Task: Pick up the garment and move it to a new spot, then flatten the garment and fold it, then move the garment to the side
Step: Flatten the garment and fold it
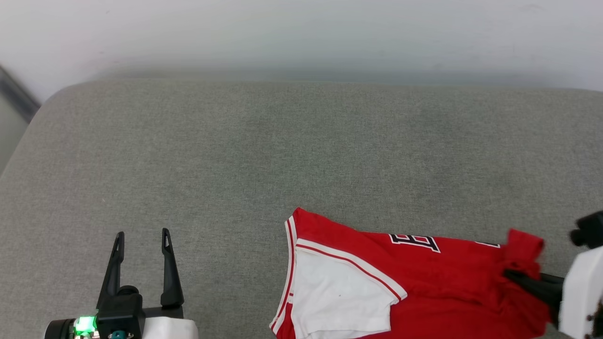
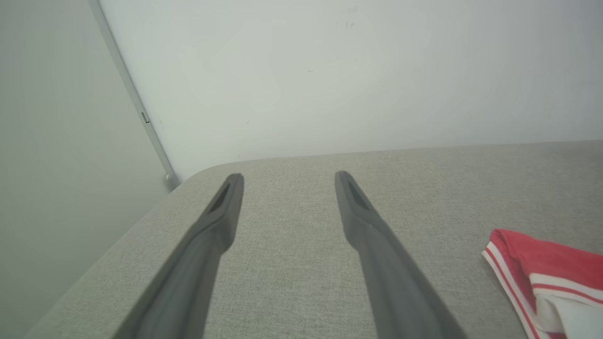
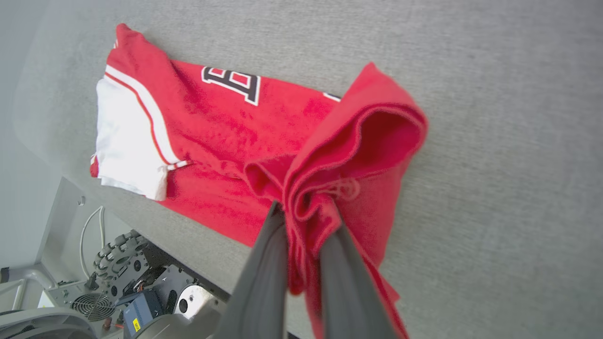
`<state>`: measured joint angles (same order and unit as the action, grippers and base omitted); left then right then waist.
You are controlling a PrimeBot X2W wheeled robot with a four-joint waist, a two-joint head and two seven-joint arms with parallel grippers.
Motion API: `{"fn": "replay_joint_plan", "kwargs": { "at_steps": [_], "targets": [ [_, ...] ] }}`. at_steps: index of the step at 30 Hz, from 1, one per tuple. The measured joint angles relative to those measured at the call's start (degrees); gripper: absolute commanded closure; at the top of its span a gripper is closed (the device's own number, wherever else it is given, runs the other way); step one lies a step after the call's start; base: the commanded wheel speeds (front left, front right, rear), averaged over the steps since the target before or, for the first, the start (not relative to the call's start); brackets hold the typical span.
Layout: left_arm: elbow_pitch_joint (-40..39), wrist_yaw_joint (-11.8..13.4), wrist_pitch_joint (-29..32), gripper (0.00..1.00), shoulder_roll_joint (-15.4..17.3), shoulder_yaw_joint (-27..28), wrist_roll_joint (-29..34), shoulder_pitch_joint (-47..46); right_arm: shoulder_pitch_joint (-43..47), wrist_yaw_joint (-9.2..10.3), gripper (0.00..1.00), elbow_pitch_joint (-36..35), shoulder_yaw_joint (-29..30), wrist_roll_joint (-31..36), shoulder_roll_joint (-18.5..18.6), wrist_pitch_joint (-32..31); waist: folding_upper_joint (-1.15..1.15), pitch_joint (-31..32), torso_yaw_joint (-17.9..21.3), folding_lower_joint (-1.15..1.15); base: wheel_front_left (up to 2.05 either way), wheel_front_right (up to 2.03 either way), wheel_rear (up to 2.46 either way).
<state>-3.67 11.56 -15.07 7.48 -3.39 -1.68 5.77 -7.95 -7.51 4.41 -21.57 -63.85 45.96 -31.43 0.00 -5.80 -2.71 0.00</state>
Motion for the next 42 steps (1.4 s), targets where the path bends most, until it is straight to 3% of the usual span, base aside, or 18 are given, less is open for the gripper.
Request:
{"fn": "replay_joint_plan", "kwargs": {
  "at_steps": [6,11,19,25,34,35,36,37,42],
  "targets": [
    [0.31,-0.67,0.0,0.0,-0.57,0.03,0.49,-0.35,-4.33,0.01,1.0,-10.13,-4.97,4.32,-3.25,-5.35,0.0,-0.9,-0.56,0.0,0.0,0.0,0.0],
    [0.65,-1.18,0.0,0.0,-0.91,0.04,0.51,-2.01,-13.13,0.01,1.0,-10.63,-11.78,8.73,-9.73,-9.84,0.0,-2.63,-1.12,0.0,0.0,0.0,0.0],
    [1.34,-1.99,0.0,0.0,-1.72,-0.48,0.81,-4.37,-27.37,0.0,1.0,-0.38,-25.42,15.08,-18.8,-11.74,0.0,-5.5,-2.51,0.01,0.0,0.0,0.0],
    [1.86,-2.35,0.0,0.0,-2.22,-1.11,0.94,-5.42,-32.77,0.0,1.0,8.05,-33.81,15.02,-24.07,-9.92,0.0,-7.17,-4.06,0.01,0.0,0.0,0.0],
    [2.53,-2.24,0.0,0.0,-2.58,-1.07,1.02,-6.05,-34.66,-0.03,1.0,17.83,-42.57,14.34,-25.86,-4.19,0.0,-7.72,-4.76,0.01,0.0,0.0,0.0],
    [2.56,-2.22,0.0,0.0,-2.57,-0.97,1.09,-6.0,-34.74,-0.03,0.92,17.97,-42.88,14.02,-25.87,-2.92,0.0,-7.48,-4.63,0.01,0.0,0.0,0.0],
    [2.54,-2.14,0.0,0.0,-2.55,-0.93,1.13,-5.86,-34.79,-0.02,0.6,18.01,-43.02,13.54,-25.8,-1.54,0.0,-7.17,-4.46,0.01,0.0,0.0,0.0],
    [2.53,-2.14,0.0,0.0,-2.5,-0.93,1.19,-5.54,-35.02,-0.02,0.0,17.73,-43.41,13.46,-25.53,-0.19,0.0,-6.82,-4.3,0.01,0.0,0.0,0.0],
    [1.94,-1.88,0.0,0.0,-2.22,-0.43,1.44,-3.3,-36.83,-0.01,0.0,13.26,-41.75,14.39,-21.59,9.57,0.0,-4.51,-3.14,0.0,0.0,0.0,0.0]
  ]
}}
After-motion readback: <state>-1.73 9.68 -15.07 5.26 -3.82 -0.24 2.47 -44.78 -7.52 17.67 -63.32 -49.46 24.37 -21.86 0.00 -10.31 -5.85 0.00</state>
